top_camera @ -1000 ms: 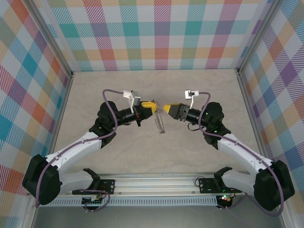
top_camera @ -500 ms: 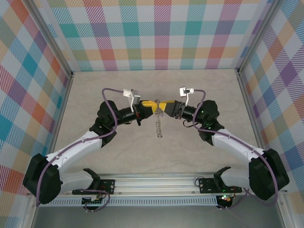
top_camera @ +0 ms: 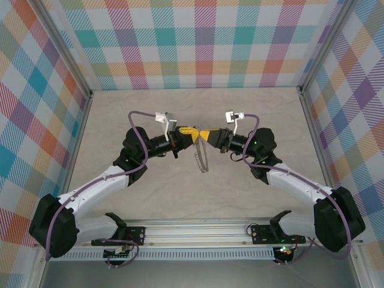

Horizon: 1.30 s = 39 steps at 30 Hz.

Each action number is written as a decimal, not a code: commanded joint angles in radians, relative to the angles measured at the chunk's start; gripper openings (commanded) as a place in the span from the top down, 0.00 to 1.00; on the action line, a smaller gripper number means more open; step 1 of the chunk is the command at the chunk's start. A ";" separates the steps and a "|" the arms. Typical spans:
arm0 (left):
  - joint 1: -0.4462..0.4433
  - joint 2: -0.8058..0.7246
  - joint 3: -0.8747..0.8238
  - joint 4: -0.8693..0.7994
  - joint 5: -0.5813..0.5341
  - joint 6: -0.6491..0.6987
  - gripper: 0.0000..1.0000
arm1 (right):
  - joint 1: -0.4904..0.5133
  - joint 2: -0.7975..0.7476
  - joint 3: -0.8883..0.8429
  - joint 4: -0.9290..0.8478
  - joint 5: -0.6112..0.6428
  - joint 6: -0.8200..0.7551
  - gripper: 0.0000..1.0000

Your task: Put the keys on the keyring

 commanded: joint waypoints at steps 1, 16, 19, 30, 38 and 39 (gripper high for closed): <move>-0.013 -0.011 0.044 0.038 -0.010 0.000 1.00 | 0.006 -0.032 -0.012 0.004 0.009 -0.015 1.00; 0.000 -0.064 0.191 -0.400 -0.094 0.133 0.48 | -0.010 -0.125 0.129 -0.588 0.023 -0.332 1.00; 0.014 -0.033 0.244 -0.489 -0.047 0.168 0.44 | -0.021 -0.119 0.155 -0.659 -0.006 -0.386 1.00; 0.117 0.164 0.478 -0.797 0.247 0.264 0.63 | -0.083 -0.069 0.208 -0.749 -0.137 -0.465 1.00; 0.128 0.290 0.615 -1.010 0.415 0.361 0.65 | -0.093 -0.010 0.230 -0.707 -0.195 -0.445 1.00; 0.128 0.295 0.615 -1.015 0.420 0.364 0.66 | -0.093 -0.005 0.231 -0.700 -0.199 -0.440 1.00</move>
